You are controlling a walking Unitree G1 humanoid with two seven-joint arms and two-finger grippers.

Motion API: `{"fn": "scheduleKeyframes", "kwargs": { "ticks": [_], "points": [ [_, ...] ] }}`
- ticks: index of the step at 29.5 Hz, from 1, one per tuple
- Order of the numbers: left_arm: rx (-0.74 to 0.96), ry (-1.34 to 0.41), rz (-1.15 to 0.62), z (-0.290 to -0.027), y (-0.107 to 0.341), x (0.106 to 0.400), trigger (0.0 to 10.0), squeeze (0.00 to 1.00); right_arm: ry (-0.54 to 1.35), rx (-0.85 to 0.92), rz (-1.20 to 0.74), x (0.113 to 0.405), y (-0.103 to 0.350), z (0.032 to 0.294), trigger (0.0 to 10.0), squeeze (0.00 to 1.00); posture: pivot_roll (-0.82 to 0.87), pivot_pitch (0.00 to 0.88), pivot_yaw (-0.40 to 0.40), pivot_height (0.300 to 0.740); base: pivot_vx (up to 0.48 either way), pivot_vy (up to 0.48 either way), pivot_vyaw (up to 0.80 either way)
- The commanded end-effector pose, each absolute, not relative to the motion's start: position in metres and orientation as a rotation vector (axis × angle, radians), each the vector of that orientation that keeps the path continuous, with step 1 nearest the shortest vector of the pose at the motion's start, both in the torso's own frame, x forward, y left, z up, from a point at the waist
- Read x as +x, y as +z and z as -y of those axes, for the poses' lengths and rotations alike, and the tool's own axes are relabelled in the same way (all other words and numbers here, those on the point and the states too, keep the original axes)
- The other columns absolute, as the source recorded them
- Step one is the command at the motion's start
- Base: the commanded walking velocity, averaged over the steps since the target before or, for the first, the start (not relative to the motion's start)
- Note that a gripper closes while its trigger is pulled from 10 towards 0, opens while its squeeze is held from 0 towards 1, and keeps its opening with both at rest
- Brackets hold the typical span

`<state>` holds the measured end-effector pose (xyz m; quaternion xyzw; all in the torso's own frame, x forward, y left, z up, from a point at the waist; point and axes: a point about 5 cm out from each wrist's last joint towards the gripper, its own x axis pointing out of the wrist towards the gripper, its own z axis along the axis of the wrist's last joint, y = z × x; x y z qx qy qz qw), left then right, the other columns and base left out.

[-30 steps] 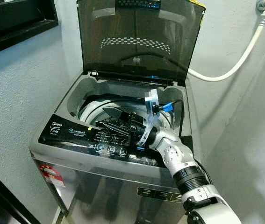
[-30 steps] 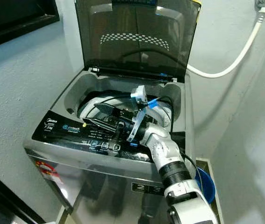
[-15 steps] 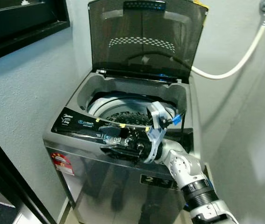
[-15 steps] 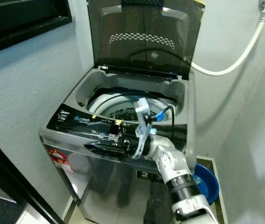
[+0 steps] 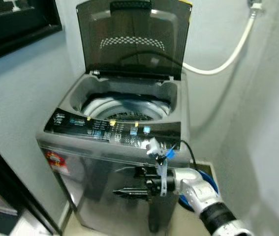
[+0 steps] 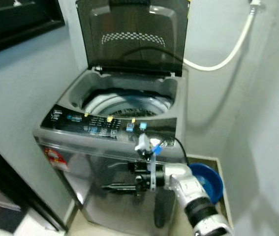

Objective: Clothes washing

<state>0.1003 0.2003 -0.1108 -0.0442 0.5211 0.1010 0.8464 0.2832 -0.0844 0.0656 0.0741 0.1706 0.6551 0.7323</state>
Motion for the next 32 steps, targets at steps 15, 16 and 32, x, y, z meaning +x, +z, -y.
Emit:
{"fn": "scheduleKeyframes", "kwargs": {
  "ticks": [15, 16, 32],
  "points": [
    [-0.086, 0.203, -1.113, -0.196, -0.112, 0.097, 10.0, 0.00, 0.742, -0.120, -0.827, 0.247, -0.036, 0.146, 10.0, 0.00, 0.16, 0.000, -0.037, 0.740, -0.284, 0.000, 0.09],
    [-0.086, 0.203, -1.113, -0.196, -0.112, 0.097, 10.0, 0.00, 0.742, -0.120, -0.827, 0.247, -0.036, 0.146, 10.0, 0.00, 0.16, 0.000, -0.037, 0.740, 0.000, 0.000, 0.80],
    [-0.017, 0.212, -1.097, -0.201, -0.111, 0.100, 10.0, 0.00, 0.412, -0.423, -1.066, 0.190, -0.079, 0.192, 10.0, 0.00, 0.16, 0.000, -0.043, 0.740, 0.000, 0.000, 0.79]
  ]
}}
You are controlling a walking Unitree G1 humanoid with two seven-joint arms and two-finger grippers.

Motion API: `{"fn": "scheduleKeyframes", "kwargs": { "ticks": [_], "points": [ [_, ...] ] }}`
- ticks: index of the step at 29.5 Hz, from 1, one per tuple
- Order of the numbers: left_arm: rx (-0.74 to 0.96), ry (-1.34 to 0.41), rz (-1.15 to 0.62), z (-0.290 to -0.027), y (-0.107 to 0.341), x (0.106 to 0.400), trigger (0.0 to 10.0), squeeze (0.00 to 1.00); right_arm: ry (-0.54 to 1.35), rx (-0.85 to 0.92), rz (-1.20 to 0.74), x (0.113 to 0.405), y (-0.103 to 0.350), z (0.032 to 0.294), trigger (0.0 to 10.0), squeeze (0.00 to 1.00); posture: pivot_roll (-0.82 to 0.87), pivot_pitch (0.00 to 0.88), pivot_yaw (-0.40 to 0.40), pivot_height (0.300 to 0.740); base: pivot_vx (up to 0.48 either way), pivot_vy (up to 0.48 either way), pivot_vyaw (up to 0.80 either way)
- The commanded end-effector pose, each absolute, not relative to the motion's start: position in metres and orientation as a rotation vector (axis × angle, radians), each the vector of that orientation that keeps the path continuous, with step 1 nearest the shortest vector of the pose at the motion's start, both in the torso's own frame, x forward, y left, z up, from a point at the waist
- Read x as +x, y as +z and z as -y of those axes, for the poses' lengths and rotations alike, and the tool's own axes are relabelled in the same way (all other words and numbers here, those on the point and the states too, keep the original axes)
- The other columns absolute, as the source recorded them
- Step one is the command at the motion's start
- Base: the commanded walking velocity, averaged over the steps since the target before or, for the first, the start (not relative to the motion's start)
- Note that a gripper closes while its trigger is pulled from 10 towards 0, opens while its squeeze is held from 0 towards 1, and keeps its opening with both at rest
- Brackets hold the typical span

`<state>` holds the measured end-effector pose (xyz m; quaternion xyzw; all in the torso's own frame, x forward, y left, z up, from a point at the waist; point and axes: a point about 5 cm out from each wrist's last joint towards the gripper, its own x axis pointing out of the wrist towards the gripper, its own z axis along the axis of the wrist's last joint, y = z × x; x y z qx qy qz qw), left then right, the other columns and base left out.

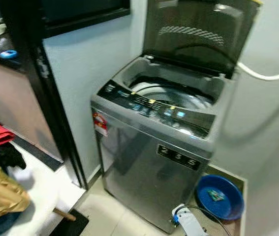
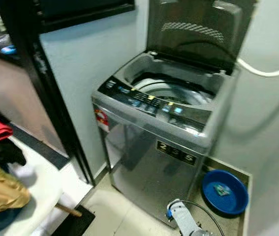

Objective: Clothes washing

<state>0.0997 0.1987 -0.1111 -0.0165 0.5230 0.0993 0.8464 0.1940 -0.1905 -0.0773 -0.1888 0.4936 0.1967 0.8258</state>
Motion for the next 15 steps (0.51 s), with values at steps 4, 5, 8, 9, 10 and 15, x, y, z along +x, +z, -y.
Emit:
{"fn": "scheduleKeyframes", "kwargs": {
  "ticks": [4, 5, 8, 9, 10, 15],
  "points": [
    [-0.011, 0.236, -1.065, -0.203, -0.109, 0.104, 10.0, 0.00, 0.389, -0.443, -1.075, 0.187, -0.082, 0.193, 10.0, 0.00, 0.16, 0.000, -0.043, 0.740, 0.000, 0.000, 0.79],
    [-0.010, 0.240, -1.048, -0.204, -0.108, 0.107, 10.0, 0.00, 0.382, -0.444, -1.075, 0.186, -0.082, 0.193, 10.0, 0.00, 0.16, 0.000, -0.043, 0.740, 0.000, 0.000, 0.79],
    [0.034, 0.191, -0.982, -0.203, -0.102, 0.122, 10.0, 0.00, 0.367, -0.452, -1.071, 0.186, -0.082, 0.194, 10.0, 0.00, 0.16, 0.000, -0.049, 0.740, 0.000, 0.000, 0.78],
    [0.054, 0.167, -0.961, -0.201, -0.100, 0.128, 10.0, 0.00, 0.365, -0.457, -1.071, 0.186, -0.082, 0.194, 10.0, 0.00, 0.16, 0.000, -0.049, 0.740, 0.000, 0.000, 0.79],
    [0.054, 0.167, -0.961, -0.201, -0.100, 0.128, 10.0, 0.00, 0.365, -0.457, -1.071, 0.186, -0.082, 0.194, 10.0, 0.00, 0.16, 0.000, -0.049, 0.740, 0.000, 0.000, 0.79],
    [0.117, 0.069, -0.839, -0.187, -0.089, 0.159, 10.0, 0.00, 0.367, -0.474, -1.067, 0.187, -0.082, 0.194, 10.0, 0.00, 0.18, 0.000, -0.052, 0.740, 0.000, 0.000, 0.78]
  ]
}}
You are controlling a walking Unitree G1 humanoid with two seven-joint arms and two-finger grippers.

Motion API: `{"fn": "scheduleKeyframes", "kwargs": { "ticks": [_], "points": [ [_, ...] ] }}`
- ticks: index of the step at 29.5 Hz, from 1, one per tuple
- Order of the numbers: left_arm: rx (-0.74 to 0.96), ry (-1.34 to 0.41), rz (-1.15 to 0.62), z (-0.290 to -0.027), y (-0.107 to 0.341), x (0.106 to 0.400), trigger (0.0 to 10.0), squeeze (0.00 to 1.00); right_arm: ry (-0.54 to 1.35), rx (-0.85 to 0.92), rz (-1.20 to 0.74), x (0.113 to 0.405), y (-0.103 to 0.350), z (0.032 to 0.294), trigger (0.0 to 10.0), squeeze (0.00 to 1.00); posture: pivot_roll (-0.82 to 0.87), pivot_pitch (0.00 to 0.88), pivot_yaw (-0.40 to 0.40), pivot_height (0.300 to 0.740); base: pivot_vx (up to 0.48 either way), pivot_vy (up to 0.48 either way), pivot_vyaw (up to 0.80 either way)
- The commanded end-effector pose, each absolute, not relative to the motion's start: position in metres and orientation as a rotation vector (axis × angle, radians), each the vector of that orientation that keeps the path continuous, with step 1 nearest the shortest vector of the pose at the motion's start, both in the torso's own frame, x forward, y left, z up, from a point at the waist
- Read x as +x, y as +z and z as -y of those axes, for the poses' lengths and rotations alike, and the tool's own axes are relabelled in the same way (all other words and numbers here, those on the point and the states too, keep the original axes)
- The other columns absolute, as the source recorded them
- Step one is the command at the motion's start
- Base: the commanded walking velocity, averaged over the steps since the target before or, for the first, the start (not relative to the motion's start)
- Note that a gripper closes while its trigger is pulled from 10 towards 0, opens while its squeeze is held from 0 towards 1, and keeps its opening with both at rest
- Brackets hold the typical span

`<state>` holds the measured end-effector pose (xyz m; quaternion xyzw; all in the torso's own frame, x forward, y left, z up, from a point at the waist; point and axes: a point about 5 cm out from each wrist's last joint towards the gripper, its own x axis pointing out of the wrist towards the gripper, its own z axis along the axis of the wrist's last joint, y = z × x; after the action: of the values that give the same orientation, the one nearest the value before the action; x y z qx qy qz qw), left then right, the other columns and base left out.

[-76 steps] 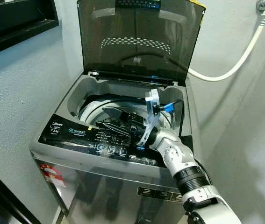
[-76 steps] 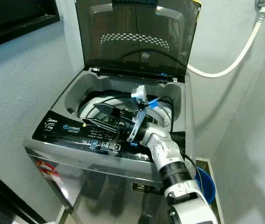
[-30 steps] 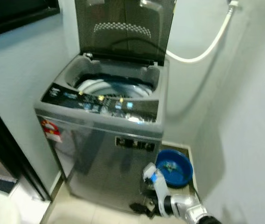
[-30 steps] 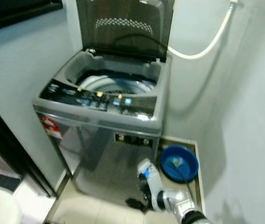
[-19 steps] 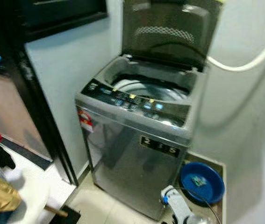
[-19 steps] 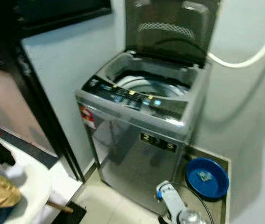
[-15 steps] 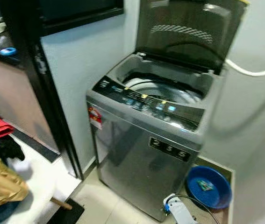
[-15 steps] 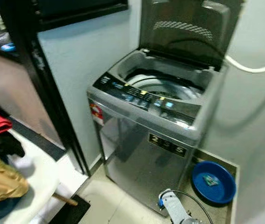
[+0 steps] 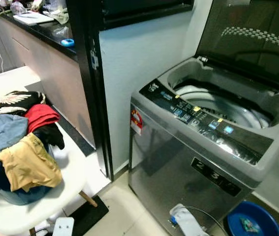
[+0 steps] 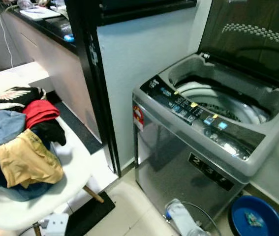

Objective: Clothes washing

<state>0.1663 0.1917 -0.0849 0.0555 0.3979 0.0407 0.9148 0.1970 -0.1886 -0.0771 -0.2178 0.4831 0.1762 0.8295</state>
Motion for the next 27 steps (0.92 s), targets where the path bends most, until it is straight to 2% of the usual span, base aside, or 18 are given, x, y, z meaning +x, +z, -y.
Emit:
{"fn": "scheduleKeyframes", "kwargs": {
  "ticks": [1, 6, 10, 15, 17, 27],
  "points": [
    [0.117, 0.069, -0.839, -0.187, -0.089, 0.159, 10.0, 0.00, 0.367, -0.474, -1.067, 0.187, -0.082, 0.194, 10.0, 0.00, 0.18, 0.000, -0.052, 0.740, 0.000, 0.000, 0.78],
    [0.108, 0.071, -0.875, -0.185, -0.092, 0.153, 10.0, 0.00, 0.371, -0.486, -1.053, 0.188, -0.082, 0.190, 10.0, 0.00, 0.18, 0.000, -0.051, 0.740, 0.000, 0.000, 0.78],
    [0.100, 0.085, -0.910, -0.186, -0.096, 0.145, 10.0, 0.00, 0.351, -0.463, -1.047, 0.189, -0.082, 0.189, 10.0, 0.00, 0.17, 0.000, -0.050, 0.740, 0.000, 0.000, 0.00],
    [0.084, 0.120, -0.991, -0.190, -0.104, 0.121, 10.0, 0.00, 0.355, -0.488, -1.054, 0.187, -0.083, 0.190, 10.0, 0.00, 0.17, 0.000, -0.051, 0.740, 0.000, 0.346, 0.00],
    [0.085, 0.120, -0.994, -0.191, -0.104, 0.120, 10.0, 0.00, 0.356, -0.490, -1.055, 0.186, -0.083, 0.190, 10.0, 0.00, 0.17, 0.000, -0.051, 0.740, 0.000, 0.367, 0.00],
    [0.065, 0.107, -1.014, -0.190, -0.106, 0.114, 10.0, 0.00, 0.371, -0.495, -1.058, 0.185, -0.084, 0.187, 10.0, 0.00, 0.18, 0.000, -0.048, 0.740, 0.000, 0.000, 0.00]
  ]
}}
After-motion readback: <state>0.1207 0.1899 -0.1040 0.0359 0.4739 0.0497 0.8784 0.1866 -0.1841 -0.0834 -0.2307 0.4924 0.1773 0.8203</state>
